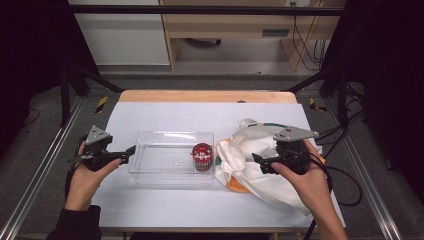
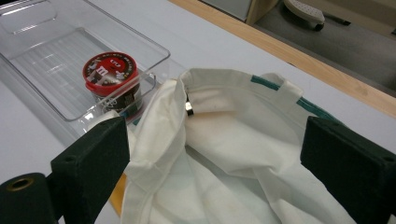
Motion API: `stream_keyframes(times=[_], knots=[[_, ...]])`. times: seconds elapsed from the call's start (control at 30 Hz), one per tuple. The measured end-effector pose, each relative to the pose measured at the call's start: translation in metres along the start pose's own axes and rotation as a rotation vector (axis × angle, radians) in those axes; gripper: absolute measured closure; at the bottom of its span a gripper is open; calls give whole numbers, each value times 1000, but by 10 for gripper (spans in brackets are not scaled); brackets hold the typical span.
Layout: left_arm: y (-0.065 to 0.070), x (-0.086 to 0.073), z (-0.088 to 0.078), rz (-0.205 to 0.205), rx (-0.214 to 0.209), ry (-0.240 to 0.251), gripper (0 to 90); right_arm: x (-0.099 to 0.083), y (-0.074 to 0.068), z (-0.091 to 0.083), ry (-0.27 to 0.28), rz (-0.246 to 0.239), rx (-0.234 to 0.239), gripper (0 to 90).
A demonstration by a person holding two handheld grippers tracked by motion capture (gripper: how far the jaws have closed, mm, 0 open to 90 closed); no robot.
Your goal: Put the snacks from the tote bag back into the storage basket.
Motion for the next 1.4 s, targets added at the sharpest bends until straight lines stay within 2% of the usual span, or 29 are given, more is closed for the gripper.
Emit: stream_keyframes(times=[0.17,0.53,0.8,1.07,1.4], knots=[[-2,0,-1,-5,3,4,78,-9,7,-5,-2,16,-26,85],[-10,-2,-3,-28,10,14,74,-34,28,-19,3,93,-97,81],[-16,-4,-5,-46,18,23,73,-54,39,-20,-15,129,-135,79],[-22,-8,-3,-50,27,12,72,-68,43,-16,-22,155,-142,76],[-23,-9,-2,-57,33,17,71,-80,40,-5,-35,141,-133,68]])
Point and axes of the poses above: each handheld gripper's, and its own axes: z roughly forward along the jaws, x roughly out of its top, y roughly to its right, the point moved 3 cm from there along z, roughly forward along the jaws, and after that the axes turned 2 degrees about -z, right-handed, at the moved point
